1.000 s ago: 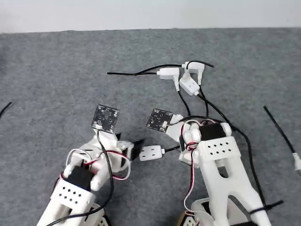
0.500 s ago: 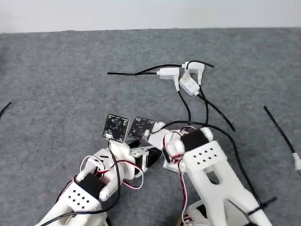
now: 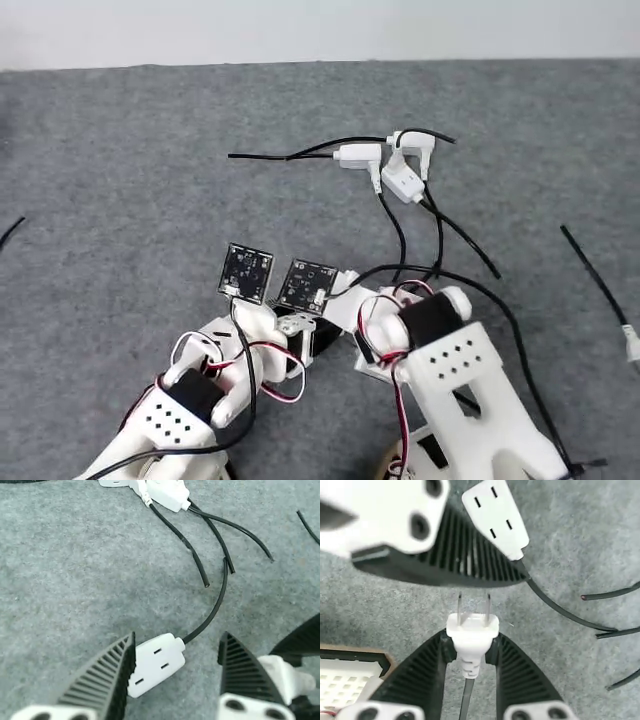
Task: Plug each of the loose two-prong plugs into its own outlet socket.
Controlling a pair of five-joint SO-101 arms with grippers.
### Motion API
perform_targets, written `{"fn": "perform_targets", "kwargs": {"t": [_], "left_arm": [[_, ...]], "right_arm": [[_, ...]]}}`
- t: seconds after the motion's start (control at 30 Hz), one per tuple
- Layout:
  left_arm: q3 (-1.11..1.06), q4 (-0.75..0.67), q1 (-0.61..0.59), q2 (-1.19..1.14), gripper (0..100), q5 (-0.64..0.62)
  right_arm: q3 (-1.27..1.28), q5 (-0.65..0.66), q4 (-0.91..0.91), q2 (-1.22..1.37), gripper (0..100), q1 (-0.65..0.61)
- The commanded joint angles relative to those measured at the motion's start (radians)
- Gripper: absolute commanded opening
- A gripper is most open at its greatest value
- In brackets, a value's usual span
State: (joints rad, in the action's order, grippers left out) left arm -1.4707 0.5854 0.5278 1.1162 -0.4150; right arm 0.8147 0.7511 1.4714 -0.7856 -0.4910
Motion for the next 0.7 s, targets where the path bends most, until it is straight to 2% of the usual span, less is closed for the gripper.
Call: {"fn": "perform_targets", "kwargs": {"t": [0.0, 0.47, 0.67], "left_arm": [[0.008, -0.025, 0.008, 0.009, 25, -0.005], [0.008, -0.025, 0.005, 0.009, 25, -0.005], [0.008, -0.025, 0.003, 0.009, 25, -0.008]], "right_arm": [[-0.061, -0.011, 0.012, -0.059, 0.9, -0.008], [-0.054, -0.037, 0.002, -0.084, 0.9, -0.036], [-0.037, -0.009, 0.002, -0.079, 0.9, 0.033]]}}
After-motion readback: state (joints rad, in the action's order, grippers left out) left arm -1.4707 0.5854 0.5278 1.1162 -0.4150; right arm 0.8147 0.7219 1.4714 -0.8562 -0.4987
